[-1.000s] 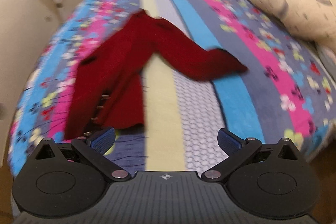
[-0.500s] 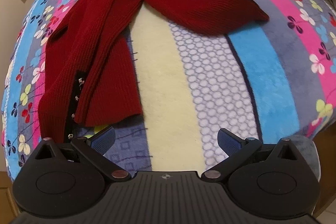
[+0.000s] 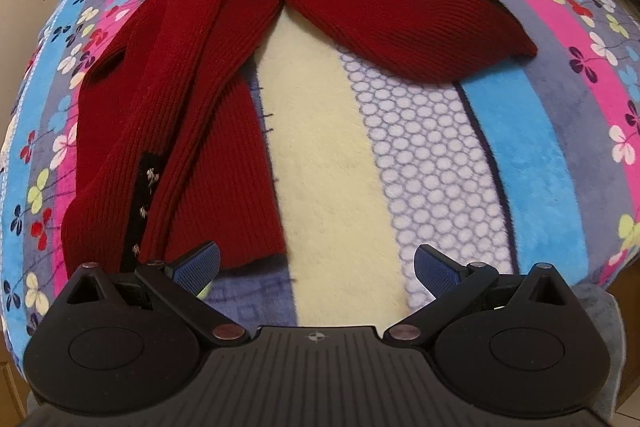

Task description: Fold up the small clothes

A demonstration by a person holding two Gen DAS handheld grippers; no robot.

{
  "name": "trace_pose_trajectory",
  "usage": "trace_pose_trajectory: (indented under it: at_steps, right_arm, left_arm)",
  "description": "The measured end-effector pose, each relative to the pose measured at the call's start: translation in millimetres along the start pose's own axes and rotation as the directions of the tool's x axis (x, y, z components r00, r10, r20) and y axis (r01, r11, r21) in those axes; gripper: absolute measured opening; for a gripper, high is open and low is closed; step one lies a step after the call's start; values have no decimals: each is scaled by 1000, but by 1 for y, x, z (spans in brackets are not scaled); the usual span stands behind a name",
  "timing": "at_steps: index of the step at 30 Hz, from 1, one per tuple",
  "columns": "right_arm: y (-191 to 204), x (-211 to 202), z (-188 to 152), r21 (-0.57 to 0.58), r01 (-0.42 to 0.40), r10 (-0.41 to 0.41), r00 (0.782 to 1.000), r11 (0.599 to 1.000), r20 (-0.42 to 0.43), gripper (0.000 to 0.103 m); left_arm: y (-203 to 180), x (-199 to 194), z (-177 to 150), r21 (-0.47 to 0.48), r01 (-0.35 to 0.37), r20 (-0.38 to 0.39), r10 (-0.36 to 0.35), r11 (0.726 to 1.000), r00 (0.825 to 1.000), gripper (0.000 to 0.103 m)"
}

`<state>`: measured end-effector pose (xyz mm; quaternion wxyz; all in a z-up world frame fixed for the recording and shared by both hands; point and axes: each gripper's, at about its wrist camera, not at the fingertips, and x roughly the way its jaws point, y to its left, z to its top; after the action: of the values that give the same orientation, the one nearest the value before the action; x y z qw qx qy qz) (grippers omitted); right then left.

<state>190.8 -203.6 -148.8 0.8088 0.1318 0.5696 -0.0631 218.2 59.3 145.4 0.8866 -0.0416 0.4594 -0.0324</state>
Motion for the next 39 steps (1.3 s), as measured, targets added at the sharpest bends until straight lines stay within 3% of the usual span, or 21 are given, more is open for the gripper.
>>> trace_pose_trajectory:
  at_steps: [2,4,8,10,12,13,15,19,20,22,23,25,27,29,32,33,35,37,39]
  right_arm:
    - [8,8,6,-8,-26,26,999,1000,20,102]
    - [19,19,15,-38,-53,55,996,998,70,102]
    - [40,61,39,-104,-60,76,985,993,156,102]
    - [45,83,53,-94,-65,83,977,993,198,87]
    - [48,96,61,-88,-156,170,967,984,192,42]
    - [51,100,64,-104,-198,214,959,975,184,40]
    - [58,106,68,-171,-170,202,961,970,187,26]
    - [34,85,75,-148,-230,257,944,962,207,19]
    - [22,74,77,-133,-230,256,938,964,232,9]
    - [-8,52,84,-103,-178,201,929,979,310,7]
    - [-24,43,89,-95,-145,170,921,985,351,0]
    - [-53,32,99,-92,0,39,902,996,431,0]
    - [-84,31,112,-42,0,18,909,999,416,0]
    - [-108,32,118,22,-77,64,925,997,375,0]
    - [-117,39,109,63,-203,172,930,977,326,9]
    - [-117,44,104,71,-241,209,930,968,302,28]
    - [-114,49,92,90,-275,243,933,957,266,52]
    - [-104,51,74,74,-275,249,935,959,253,51]
    - [-95,54,62,43,-270,253,940,962,230,52]
  left_arm:
    - [12,11,1,-18,-50,32,51,999,998,103]
    - [25,31,-1,-56,-86,16,87,995,996,103]
    - [49,96,-22,-109,-114,-87,105,987,991,103]
    - [55,129,-35,-117,-119,-145,101,986,984,103]
    - [54,160,-52,-108,-152,-193,129,982,973,103]
    - [51,175,-61,-101,-140,-204,117,985,972,103]
    - [42,206,-76,-96,-76,-240,51,992,969,103]
    - [3,259,-103,-55,71,-267,-84,996,960,100]
    - [-9,271,-105,-39,82,-273,-89,996,958,100]
    - [-29,299,-110,-2,128,-309,-122,992,943,100]
    - [-37,313,-112,6,151,-332,-140,989,933,98]
    - [-51,338,-114,-48,195,-403,-198,980,894,90]
    - [-61,356,-117,-94,264,-455,-277,960,846,84]
    - [-69,361,-118,-71,232,-460,-239,970,855,85]
    - [-74,359,-119,-54,239,-467,-236,970,852,90]
    - [-75,355,-121,-42,245,-463,-236,969,855,95]
    - [-79,349,-126,-33,272,-455,-257,962,853,101]
    - [-90,343,-130,2,293,-432,-263,956,863,103]
    - [-105,349,-133,64,271,-437,-217,961,873,103]
